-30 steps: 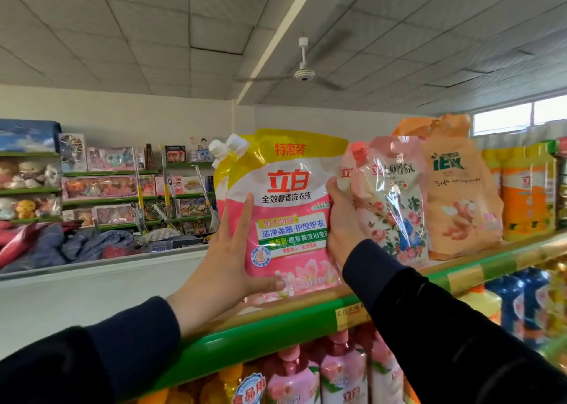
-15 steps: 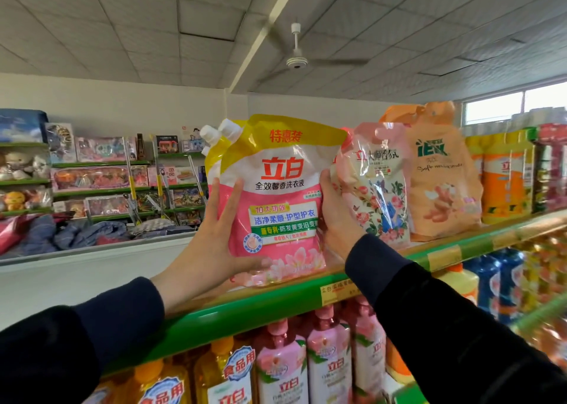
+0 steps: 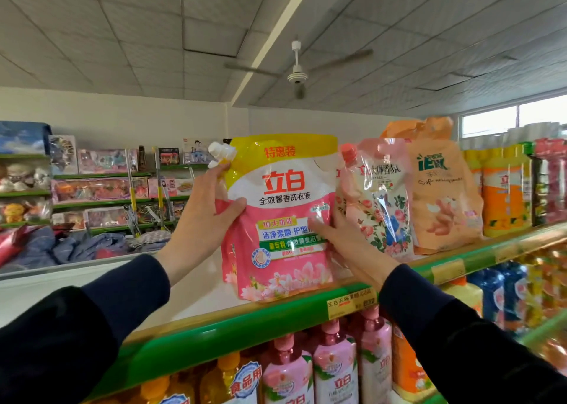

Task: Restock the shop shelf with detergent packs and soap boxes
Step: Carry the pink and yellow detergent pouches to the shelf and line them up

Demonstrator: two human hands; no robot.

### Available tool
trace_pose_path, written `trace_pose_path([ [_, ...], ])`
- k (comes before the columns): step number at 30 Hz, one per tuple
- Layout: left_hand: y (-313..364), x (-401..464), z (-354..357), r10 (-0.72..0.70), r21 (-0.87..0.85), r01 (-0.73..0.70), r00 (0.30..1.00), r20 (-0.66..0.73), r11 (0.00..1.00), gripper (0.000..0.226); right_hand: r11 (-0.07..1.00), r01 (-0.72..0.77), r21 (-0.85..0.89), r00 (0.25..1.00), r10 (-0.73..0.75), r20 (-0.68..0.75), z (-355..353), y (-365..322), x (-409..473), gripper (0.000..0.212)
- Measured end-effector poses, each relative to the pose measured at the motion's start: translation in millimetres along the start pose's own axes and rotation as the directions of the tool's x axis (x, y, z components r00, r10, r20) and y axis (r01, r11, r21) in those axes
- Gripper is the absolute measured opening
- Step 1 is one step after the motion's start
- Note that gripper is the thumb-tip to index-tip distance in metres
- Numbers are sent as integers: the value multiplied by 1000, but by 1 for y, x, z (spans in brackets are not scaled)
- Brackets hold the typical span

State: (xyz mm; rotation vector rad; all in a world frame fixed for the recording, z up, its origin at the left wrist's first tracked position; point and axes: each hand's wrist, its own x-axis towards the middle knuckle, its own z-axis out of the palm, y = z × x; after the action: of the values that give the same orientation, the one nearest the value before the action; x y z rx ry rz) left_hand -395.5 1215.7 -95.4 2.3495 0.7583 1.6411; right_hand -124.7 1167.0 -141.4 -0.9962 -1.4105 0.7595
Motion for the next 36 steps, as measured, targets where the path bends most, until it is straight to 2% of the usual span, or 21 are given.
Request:
trace_pose_path([
  [2, 7, 6, 5, -47, -148, 40, 998, -46, 988, 52, 964, -1, 266, 995, 27, -96, 4, -5, 13, 66],
  [4, 15, 14, 11, -184, -350, 150, 981, -67, 925, 39, 905, 4, 426, 988, 63, -143, 8, -14, 23, 56],
  [7, 23, 22, 12, -306, -520, 246, 951, -31, 818, 15, 872, -10, 490, 962, 143, -235, 10, -24, 33, 50],
  [9, 24, 23, 11, -358, -644, 300, 933, 44, 704, 17, 855, -36, 518, 941, 204, -271, 11, -28, 37, 44],
  [11, 25, 23, 10, -388, -684, 336, 918, 83, 648, 18, 857, -41, 514, 932, 218, -289, 14, -30, 37, 43],
  [15, 28, 24, 10, -370, -627, 285, 929, -5, 725, 12, 893, 11, 450, 936, 150, -319, 14, -25, 37, 47],
  [18, 30, 20, 8, -346, -616, 239, 937, -58, 751, 9, 913, 46, 404, 943, 93, -318, 12, -22, 34, 40],
  [25, 23, -5, 13, -398, -659, 249, 914, -84, 710, 33, 909, 84, 409, 934, 71, -350, 13, -9, 15, 26],
  [28, 24, -14, 17, -391, -564, 226, 901, -188, 794, 42, 905, 117, 409, 933, 41, -358, 16, -4, 7, 23],
  [30, 27, -21, 21, -346, -458, 194, 897, -274, 868, 48, 897, 134, 420, 942, 15, -334, 19, -3, 1, 22],
  [32, 32, -29, 25, -280, -351, 158, 901, -331, 923, 55, 902, 144, 408, 944, -3, -329, 24, -6, -7, 30],
  [34, 40, -37, 29, -169, -266, 76, 922, -348, 961, 60, 923, 180, 339, 937, -57, -344, 26, -11, -18, 39],
  [36, 47, -42, 34, -53, -201, -12, 947, -316, 980, 64, 950, 228, 212, 920, -139, -365, 29, -16, -31, 36],
])
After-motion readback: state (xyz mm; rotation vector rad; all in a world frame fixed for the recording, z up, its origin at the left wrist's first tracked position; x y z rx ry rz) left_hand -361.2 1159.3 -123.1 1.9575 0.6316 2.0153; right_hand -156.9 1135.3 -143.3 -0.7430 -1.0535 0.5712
